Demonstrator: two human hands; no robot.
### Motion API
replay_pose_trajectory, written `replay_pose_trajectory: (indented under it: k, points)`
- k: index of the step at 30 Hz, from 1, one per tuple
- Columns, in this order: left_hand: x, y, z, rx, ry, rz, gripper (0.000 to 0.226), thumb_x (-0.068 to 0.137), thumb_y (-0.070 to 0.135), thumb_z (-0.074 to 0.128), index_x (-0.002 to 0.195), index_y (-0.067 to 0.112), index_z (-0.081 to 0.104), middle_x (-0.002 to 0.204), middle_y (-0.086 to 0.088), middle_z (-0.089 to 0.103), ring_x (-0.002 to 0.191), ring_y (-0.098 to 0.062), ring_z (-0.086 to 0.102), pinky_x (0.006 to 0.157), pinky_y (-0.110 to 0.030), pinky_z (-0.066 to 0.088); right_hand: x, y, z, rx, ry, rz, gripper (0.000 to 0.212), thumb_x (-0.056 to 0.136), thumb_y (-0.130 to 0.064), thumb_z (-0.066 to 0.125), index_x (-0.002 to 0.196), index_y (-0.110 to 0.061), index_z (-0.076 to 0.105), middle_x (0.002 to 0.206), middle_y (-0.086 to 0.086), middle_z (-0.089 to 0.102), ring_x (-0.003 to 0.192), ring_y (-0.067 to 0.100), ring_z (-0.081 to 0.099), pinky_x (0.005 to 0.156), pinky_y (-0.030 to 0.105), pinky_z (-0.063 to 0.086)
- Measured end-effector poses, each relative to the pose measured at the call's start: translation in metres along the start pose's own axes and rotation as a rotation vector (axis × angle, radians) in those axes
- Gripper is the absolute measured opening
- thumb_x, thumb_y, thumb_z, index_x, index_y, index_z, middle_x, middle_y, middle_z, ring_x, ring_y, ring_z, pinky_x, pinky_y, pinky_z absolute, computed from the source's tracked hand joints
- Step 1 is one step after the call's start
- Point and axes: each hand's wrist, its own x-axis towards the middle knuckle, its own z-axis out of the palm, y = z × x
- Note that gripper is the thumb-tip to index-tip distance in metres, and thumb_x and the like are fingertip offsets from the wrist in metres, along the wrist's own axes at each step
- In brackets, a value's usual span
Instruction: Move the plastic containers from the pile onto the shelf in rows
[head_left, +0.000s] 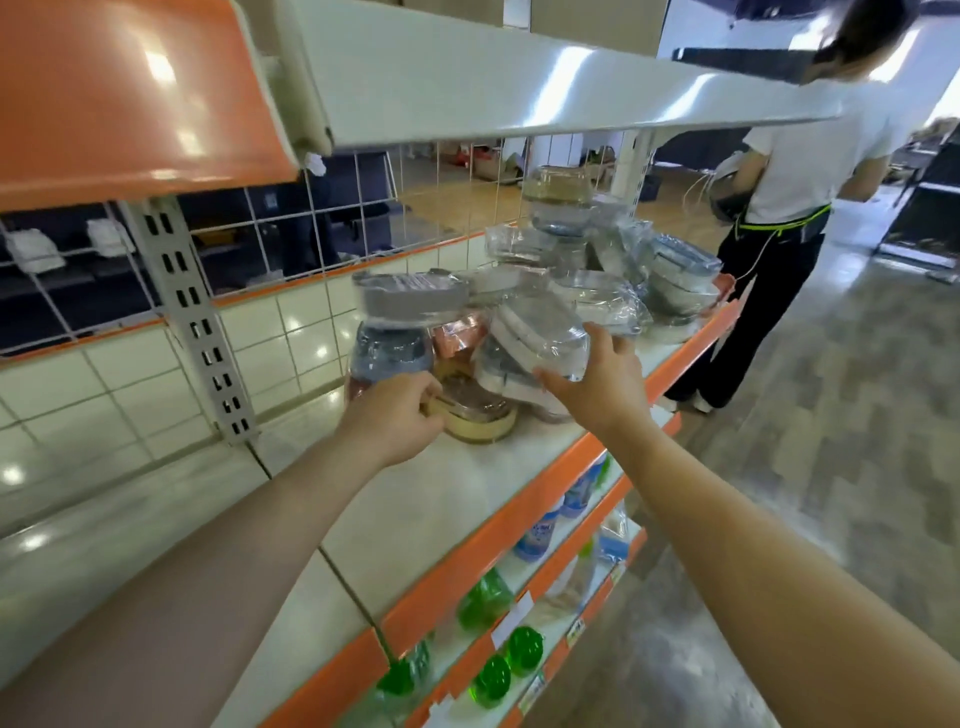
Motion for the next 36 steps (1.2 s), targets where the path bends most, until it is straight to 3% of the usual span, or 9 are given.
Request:
replay_pose_trajectory:
  k: [2, 5, 14, 22, 26, 28, 32, 36]
  points:
    - [0.006, -0.002, 0.004, -0.001, -0.019, -0.029, 0.039, 0.089, 0.033, 0.057, 0.127, 0.021, 0.055, 0.124, 0.002, 0.06, 0.112, -0.019, 0.055, 0.089, -0.03, 0.044, 0.012, 0.002, 0.006, 0.015, -0.03, 0.024, 0.085, 0.081, -0.047, 0.068, 0.147, -0.014, 0.024, 0.145, 0.018, 0.028, 0.135, 0.034, 0.027, 0.109, 0.041, 0.028]
    - [0.011, -0.004, 0.012, -0.009, -0.033, -0.047, 0.028, 0.089, 0.031, 0.055, 0.113, 0.02, 0.062, 0.11, 0.001, 0.065, 0.101, -0.02, 0.06, 0.087, -0.035, 0.049, 0.03, 0.004, 0.012, 0.015, -0.076, 0.038, 0.09, 0.08, -0.05, 0.067, 0.148, -0.017, 0.018, 0.149, 0.015, 0.021, 0.139, 0.032, 0.019, 0.11, 0.044, 0.026]
    - [0.02, 0.011, 0.017, -0.056, 0.013, -0.195, 0.022, 0.091, 0.023, 0.055, 0.1, 0.006, 0.066, 0.099, -0.009, 0.068, 0.093, -0.025, 0.06, 0.087, -0.04, 0.048, 0.071, 0.012, 0.023, 0.048, -0.175, -0.007, 0.09, 0.079, -0.053, 0.068, 0.145, -0.015, 0.019, 0.143, 0.018, 0.027, 0.132, 0.037, 0.027, 0.106, 0.045, 0.029]
    - [0.025, 0.027, 0.033, -0.035, 0.089, -0.301, 0.021, 0.089, 0.035, 0.054, 0.107, 0.024, 0.06, 0.096, 0.007, 0.066, 0.094, -0.019, 0.062, 0.085, -0.037, 0.049, 0.089, 0.025, 0.018, 0.113, -0.226, -0.159, 0.087, 0.08, -0.047, 0.068, 0.147, -0.015, 0.021, 0.139, 0.015, 0.032, 0.126, 0.036, 0.038, 0.103, 0.046, 0.039]
    - [0.027, 0.039, 0.039, -0.037, 0.18, -0.322, 0.004, 0.087, 0.037, 0.051, 0.086, 0.034, 0.054, 0.077, 0.013, 0.059, 0.086, -0.02, 0.062, 0.086, -0.042, 0.048, 0.088, 0.031, 0.006, 0.21, -0.181, -0.272, 0.078, 0.08, -0.042, 0.069, 0.143, -0.017, 0.03, 0.136, 0.013, 0.037, 0.122, 0.03, 0.044, 0.092, 0.034, 0.04]
    - [0.028, 0.048, 0.039, -0.078, 0.236, -0.332, 0.004, 0.088, 0.032, 0.054, 0.091, 0.032, 0.057, 0.086, 0.01, 0.063, 0.087, -0.02, 0.061, 0.085, -0.042, 0.049, 0.089, 0.036, -0.002, 0.241, -0.128, -0.321, 0.077, 0.078, -0.041, 0.071, 0.141, -0.017, 0.034, 0.133, 0.012, 0.039, 0.118, 0.029, 0.047, 0.088, 0.032, 0.041]
    - [0.033, 0.065, 0.038, -0.178, 0.3, -0.364, 0.028, 0.092, 0.03, 0.056, 0.119, 0.021, 0.056, 0.104, 0.005, 0.062, 0.096, -0.018, 0.06, 0.089, -0.042, 0.049, 0.098, 0.052, -0.021, 0.283, -0.063, -0.334, 0.076, 0.077, -0.04, 0.073, 0.14, -0.017, 0.037, 0.134, 0.01, 0.037, 0.12, 0.026, 0.044, 0.093, 0.033, 0.041]
    - [0.044, 0.085, 0.041, -0.226, 0.36, -0.338, 0.034, 0.092, 0.026, 0.058, 0.125, 0.018, 0.053, 0.117, 0.002, 0.061, 0.099, -0.017, 0.059, 0.089, -0.037, 0.049, 0.104, 0.072, -0.041, 0.292, 0.016, -0.37, 0.072, 0.077, -0.038, 0.073, 0.137, -0.018, 0.04, 0.133, 0.007, 0.038, 0.115, 0.021, 0.045, 0.084, 0.024, 0.037]
